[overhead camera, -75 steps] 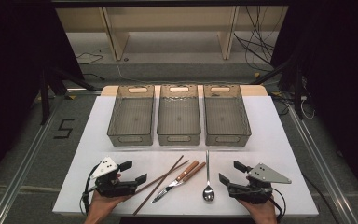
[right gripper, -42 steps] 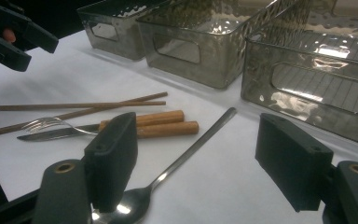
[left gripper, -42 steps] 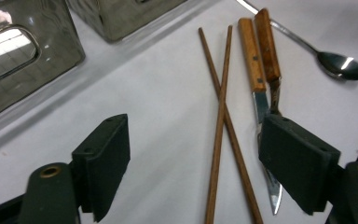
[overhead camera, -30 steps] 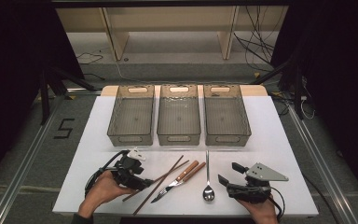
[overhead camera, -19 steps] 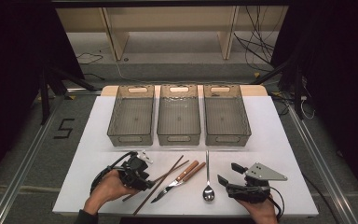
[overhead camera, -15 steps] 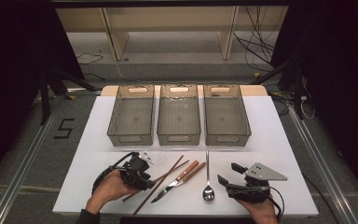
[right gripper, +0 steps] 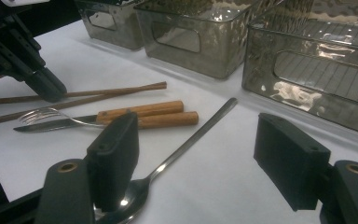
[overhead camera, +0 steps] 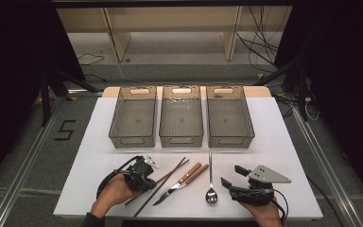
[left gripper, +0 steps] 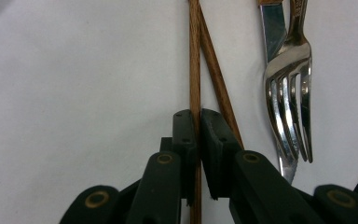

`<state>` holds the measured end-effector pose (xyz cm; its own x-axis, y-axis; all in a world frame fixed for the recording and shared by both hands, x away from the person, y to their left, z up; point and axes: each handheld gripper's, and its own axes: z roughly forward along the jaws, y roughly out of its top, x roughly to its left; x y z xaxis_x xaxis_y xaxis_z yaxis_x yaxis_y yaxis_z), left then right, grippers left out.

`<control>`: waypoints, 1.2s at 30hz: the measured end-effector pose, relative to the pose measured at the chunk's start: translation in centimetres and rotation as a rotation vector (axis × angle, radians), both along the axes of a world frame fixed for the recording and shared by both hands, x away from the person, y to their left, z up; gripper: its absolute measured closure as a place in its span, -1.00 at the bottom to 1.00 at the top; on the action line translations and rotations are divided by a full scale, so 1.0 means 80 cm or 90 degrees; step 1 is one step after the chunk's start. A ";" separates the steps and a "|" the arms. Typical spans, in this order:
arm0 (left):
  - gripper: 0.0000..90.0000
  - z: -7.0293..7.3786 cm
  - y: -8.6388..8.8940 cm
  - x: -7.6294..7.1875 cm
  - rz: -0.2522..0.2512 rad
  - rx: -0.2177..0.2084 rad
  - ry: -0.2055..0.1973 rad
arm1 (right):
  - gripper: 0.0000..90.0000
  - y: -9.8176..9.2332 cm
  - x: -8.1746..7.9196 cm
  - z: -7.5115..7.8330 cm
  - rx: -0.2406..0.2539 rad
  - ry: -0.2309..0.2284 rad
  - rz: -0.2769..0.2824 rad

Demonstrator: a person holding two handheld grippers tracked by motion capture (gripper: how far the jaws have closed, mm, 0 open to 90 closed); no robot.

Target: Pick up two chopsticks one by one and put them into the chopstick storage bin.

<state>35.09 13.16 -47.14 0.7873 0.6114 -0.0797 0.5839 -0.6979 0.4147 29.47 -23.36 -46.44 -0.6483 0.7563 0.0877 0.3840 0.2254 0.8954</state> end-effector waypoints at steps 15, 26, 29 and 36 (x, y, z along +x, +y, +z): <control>0.89 0.034 0.018 -0.004 0.001 -0.054 -0.035 | -0.30 -0.001 0.000 0.000 0.002 0.001 0.000; 0.89 0.084 0.059 0.018 0.087 -0.138 -0.115 | -0.30 -0.002 0.000 0.001 0.011 -0.006 -0.002; 0.89 0.095 0.071 0.030 0.118 -0.161 -0.130 | -0.31 -0.003 0.000 0.001 0.012 -0.007 -0.001; 0.89 0.119 0.096 0.056 0.180 -0.213 -0.168 | -0.31 -0.004 -0.001 0.002 0.015 -0.011 0.000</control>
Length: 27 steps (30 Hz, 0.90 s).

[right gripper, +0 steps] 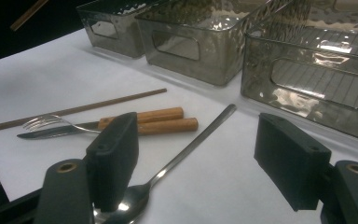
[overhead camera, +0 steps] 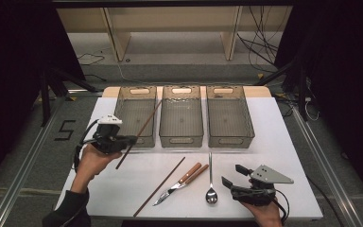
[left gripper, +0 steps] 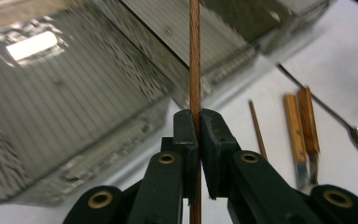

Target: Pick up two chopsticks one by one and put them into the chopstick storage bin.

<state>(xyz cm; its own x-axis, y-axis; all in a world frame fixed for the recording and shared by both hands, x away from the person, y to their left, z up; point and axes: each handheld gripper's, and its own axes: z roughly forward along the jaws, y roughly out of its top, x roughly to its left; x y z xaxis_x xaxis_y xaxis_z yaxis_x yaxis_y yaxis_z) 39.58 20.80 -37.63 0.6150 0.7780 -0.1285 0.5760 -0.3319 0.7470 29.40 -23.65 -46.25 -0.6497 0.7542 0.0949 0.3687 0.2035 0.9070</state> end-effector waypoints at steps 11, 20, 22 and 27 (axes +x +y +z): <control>0.89 0.029 0.008 0.045 0.045 -0.002 -0.013 | -0.31 0.000 0.000 0.000 0.001 0.001 0.000; 0.89 0.030 0.016 0.086 0.083 -0.011 -0.011 | -0.31 -0.001 0.001 0.000 0.005 0.002 -0.001; 0.89 0.030 0.016 0.094 0.091 -0.006 -0.016 | -0.31 -0.001 0.001 0.000 0.005 0.003 -0.001; 0.89 0.028 0.020 0.113 0.114 0.011 -0.025 | -0.32 -0.001 0.000 0.000 0.005 0.002 0.000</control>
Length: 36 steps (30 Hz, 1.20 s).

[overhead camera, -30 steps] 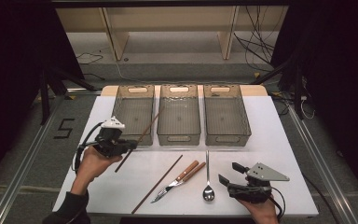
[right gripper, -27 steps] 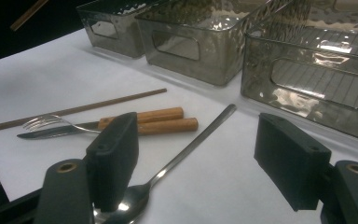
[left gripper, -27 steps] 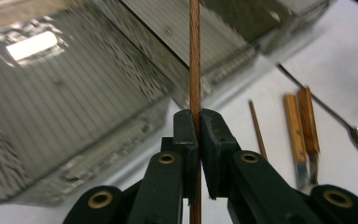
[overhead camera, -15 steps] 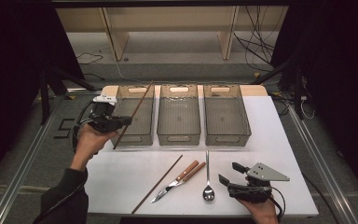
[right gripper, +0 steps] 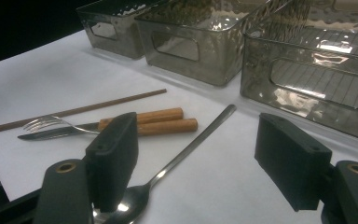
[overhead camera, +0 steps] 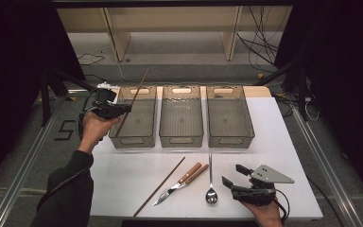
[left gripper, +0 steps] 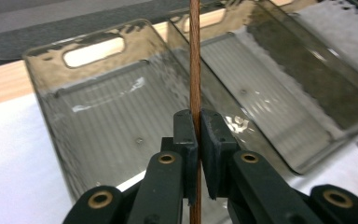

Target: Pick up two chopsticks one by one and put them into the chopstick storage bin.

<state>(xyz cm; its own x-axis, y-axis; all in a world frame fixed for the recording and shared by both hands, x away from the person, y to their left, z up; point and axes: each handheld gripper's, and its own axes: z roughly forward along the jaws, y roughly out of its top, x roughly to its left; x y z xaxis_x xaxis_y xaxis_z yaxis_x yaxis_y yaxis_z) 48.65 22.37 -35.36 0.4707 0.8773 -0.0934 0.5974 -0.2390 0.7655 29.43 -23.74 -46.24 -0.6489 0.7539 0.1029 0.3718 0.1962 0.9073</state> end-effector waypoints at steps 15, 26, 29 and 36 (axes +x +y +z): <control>0.89 -0.030 0.007 0.037 0.035 0.041 0.002 | -0.34 0.000 0.000 0.000 0.002 0.001 0.001; 0.88 -0.045 0.007 0.044 0.046 0.051 0.007 | -0.34 0.000 0.000 0.000 0.002 0.002 0.002; 0.88 -0.048 0.007 0.044 0.043 0.051 0.011 | -0.34 0.001 0.000 -0.001 -0.002 -0.001 0.004; 0.88 -0.056 0.001 0.048 0.045 0.061 0.016 | -0.34 0.001 0.000 0.000 -0.002 -0.001 0.004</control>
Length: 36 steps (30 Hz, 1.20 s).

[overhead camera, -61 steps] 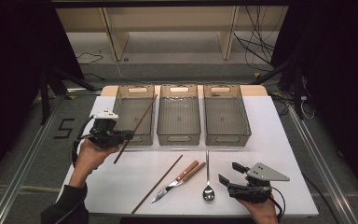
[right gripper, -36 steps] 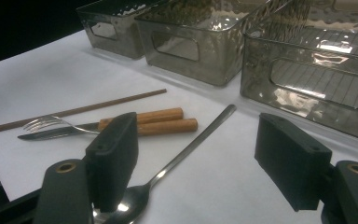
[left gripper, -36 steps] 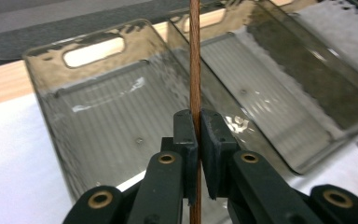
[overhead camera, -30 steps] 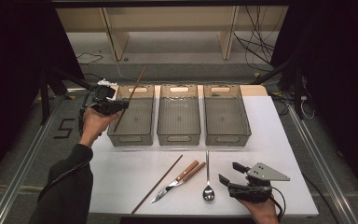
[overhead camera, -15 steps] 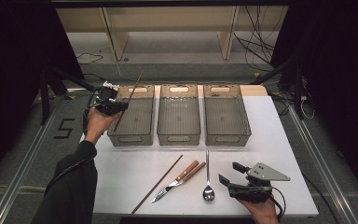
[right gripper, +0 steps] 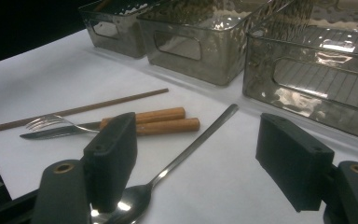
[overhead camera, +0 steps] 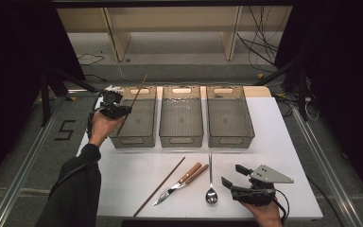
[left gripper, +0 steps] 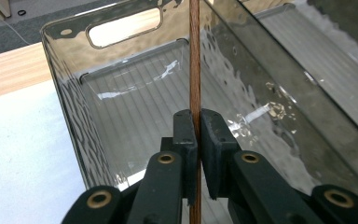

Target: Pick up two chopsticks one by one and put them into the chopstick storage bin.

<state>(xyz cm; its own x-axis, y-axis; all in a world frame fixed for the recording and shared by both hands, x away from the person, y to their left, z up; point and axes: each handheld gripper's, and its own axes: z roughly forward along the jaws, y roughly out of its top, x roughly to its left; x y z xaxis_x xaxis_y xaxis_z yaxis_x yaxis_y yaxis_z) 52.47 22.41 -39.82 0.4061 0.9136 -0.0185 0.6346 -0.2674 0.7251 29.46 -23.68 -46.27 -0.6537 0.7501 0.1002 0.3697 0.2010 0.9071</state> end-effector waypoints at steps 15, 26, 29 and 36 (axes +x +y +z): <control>-0.36 0.021 -0.008 -0.017 0.007 -0.044 0.007 | -0.34 0.000 -0.001 0.001 0.002 0.002 -0.003; -0.52 0.038 -0.034 -0.091 -0.075 -0.101 0.019 | -0.34 -0.001 0.000 0.001 0.002 0.003 -0.007; -0.52 0.033 -0.042 -0.113 -0.096 -0.103 0.020 | -0.34 -0.001 -0.001 0.001 0.001 0.001 -0.005; -0.50 0.008 -0.060 -0.152 -0.127 -0.080 0.047 | -0.34 0.000 -0.001 0.001 -0.001 0.001 -0.006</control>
<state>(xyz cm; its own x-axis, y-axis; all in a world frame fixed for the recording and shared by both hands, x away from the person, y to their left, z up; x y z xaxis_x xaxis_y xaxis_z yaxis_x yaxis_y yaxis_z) 40.30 17.62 -39.20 0.5718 0.8041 -0.1630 0.6303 -0.3033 0.7147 29.39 -23.69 -46.19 -0.6466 0.7562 0.1003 0.3732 0.1990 0.9062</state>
